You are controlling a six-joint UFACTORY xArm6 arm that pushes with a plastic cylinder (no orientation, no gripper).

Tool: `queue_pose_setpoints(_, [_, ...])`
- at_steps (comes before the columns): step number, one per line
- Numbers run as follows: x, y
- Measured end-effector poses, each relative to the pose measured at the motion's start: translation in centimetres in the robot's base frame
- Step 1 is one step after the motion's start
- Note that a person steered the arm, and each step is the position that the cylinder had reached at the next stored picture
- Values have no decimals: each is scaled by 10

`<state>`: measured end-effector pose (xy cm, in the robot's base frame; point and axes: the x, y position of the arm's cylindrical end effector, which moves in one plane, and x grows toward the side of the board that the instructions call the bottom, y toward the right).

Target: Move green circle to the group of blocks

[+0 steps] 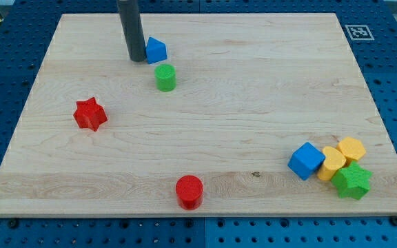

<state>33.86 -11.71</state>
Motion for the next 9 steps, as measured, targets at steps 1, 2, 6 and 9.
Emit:
queue_pose_setpoints(1, [30,12])
queue_pose_setpoints(2, [60,21])
queue_pose_setpoints(6, [90,19])
queue_pose_setpoints(9, [8,27])
